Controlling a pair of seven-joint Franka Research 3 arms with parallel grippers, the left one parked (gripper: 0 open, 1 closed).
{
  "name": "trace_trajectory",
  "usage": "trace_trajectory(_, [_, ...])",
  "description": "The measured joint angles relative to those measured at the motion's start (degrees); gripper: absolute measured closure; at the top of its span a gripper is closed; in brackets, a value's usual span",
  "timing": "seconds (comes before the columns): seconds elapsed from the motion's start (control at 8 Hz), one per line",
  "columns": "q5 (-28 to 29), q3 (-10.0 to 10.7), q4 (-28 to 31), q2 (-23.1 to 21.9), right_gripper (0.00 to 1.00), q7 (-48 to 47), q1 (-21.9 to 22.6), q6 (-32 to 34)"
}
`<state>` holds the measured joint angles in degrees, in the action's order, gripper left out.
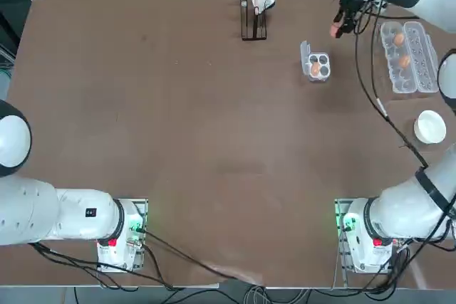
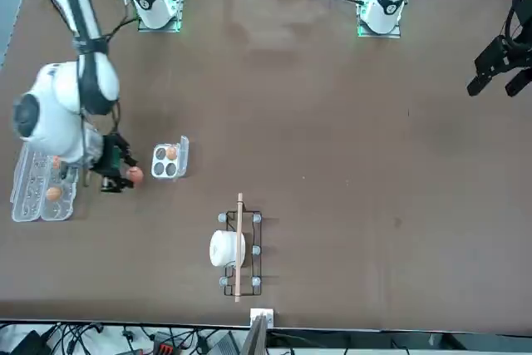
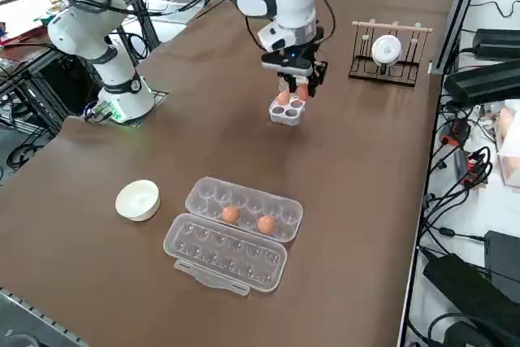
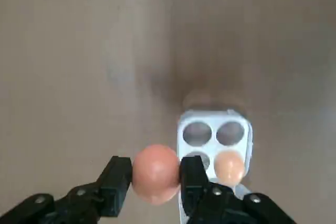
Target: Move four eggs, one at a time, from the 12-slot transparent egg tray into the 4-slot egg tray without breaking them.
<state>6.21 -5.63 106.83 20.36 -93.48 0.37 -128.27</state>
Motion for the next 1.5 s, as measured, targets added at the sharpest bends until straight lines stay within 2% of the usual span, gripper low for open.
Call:
trace_trajectory(0.5, [-2.39, 0.19, 1.27, 2.82, 0.45, -6.80, 6.01, -2.70])
trace_trajectory(0.88, [-4.06, 0.40, 2.14, 4.90, 0.45, -7.88, 7.27, -3.27])
trace_trajectory(1.25, [-4.56, 0.63, 3.17, 5.02, 0.48, -7.88, 7.27, -3.27])
trace_trajectory(1.38, [-4.57, 0.64, 3.42, 5.02, 0.56, -7.88, 7.27, -3.27])
trace_trajectory(1.5, [-4.58, 0.65, 3.45, 5.00, 0.78, -7.88, 7.27, -3.33])
